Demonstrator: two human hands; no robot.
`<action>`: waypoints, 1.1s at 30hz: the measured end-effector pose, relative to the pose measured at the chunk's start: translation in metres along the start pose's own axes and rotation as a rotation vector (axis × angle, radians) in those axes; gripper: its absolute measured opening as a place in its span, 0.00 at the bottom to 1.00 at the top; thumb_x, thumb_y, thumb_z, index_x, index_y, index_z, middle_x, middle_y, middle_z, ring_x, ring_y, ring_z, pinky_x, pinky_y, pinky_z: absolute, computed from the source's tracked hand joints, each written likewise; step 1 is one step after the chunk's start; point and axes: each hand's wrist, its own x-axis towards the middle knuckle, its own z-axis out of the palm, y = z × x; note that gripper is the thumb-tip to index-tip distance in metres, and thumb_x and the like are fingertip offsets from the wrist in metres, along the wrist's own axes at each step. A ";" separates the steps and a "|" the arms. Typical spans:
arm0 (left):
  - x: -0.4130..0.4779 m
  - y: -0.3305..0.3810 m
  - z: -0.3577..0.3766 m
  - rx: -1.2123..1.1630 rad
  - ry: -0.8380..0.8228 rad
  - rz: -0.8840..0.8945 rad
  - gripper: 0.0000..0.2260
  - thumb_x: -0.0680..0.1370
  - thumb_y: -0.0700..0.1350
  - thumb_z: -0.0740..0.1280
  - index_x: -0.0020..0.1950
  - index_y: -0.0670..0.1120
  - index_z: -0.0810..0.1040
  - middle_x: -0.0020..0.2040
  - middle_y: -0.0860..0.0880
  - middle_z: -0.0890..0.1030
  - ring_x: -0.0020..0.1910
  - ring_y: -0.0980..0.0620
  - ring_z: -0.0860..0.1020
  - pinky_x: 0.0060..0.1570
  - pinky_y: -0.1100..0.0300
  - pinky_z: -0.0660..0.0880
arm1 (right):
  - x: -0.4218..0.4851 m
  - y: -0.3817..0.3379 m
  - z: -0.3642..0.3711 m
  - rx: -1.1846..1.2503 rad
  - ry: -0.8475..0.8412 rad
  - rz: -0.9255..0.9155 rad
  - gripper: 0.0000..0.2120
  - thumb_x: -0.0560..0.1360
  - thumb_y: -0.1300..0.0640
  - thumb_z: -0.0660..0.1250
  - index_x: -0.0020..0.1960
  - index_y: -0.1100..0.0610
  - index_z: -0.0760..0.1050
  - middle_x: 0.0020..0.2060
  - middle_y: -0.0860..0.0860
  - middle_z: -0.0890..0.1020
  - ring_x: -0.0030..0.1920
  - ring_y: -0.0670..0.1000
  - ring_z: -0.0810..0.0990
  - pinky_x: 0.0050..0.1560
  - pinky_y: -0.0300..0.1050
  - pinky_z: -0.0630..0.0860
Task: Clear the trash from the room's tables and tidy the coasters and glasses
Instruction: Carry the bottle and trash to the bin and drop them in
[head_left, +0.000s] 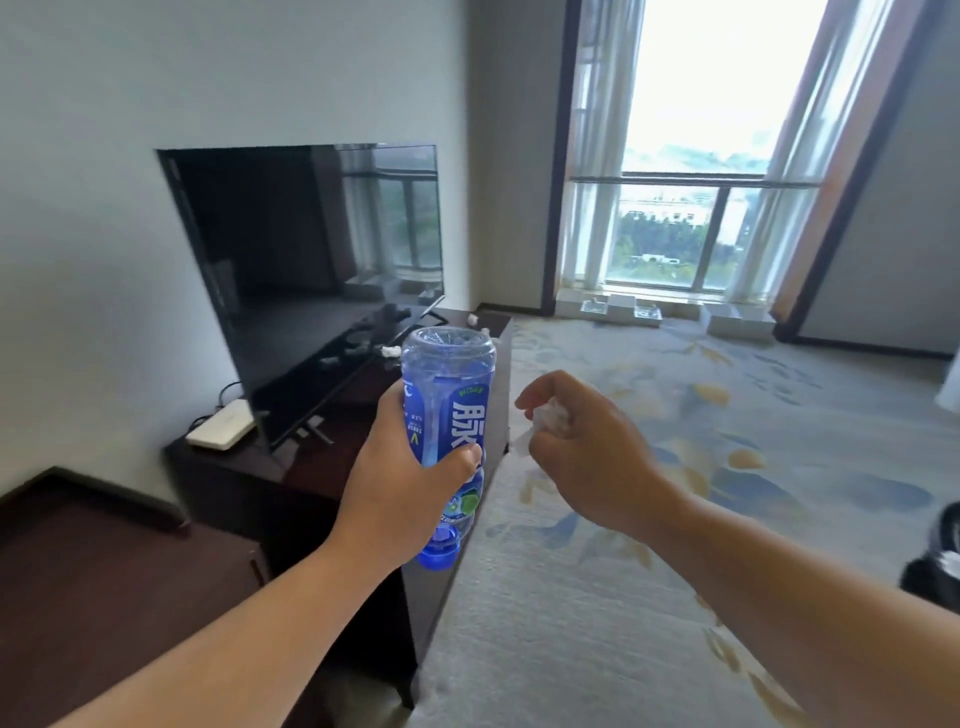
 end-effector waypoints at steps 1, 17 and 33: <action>0.006 0.000 0.011 -0.007 -0.021 -0.005 0.24 0.62 0.57 0.70 0.56 0.66 0.68 0.48 0.64 0.80 0.46 0.63 0.80 0.50 0.52 0.78 | 0.003 0.008 -0.008 -0.006 0.012 0.009 0.14 0.69 0.61 0.64 0.46 0.42 0.73 0.44 0.41 0.77 0.41 0.35 0.73 0.33 0.27 0.67; 0.153 -0.022 0.136 -0.129 -0.265 0.005 0.22 0.64 0.53 0.72 0.54 0.64 0.69 0.45 0.63 0.81 0.43 0.61 0.81 0.49 0.49 0.79 | 0.096 0.102 -0.068 -0.160 0.161 0.200 0.14 0.70 0.59 0.62 0.49 0.41 0.71 0.47 0.41 0.76 0.39 0.42 0.75 0.34 0.37 0.67; 0.287 -0.025 0.286 -0.131 -0.315 0.043 0.26 0.63 0.56 0.71 0.59 0.61 0.68 0.46 0.65 0.80 0.43 0.63 0.81 0.44 0.55 0.79 | 0.204 0.221 -0.164 -0.186 0.211 0.238 0.14 0.71 0.60 0.63 0.51 0.43 0.72 0.49 0.44 0.76 0.43 0.42 0.76 0.36 0.35 0.71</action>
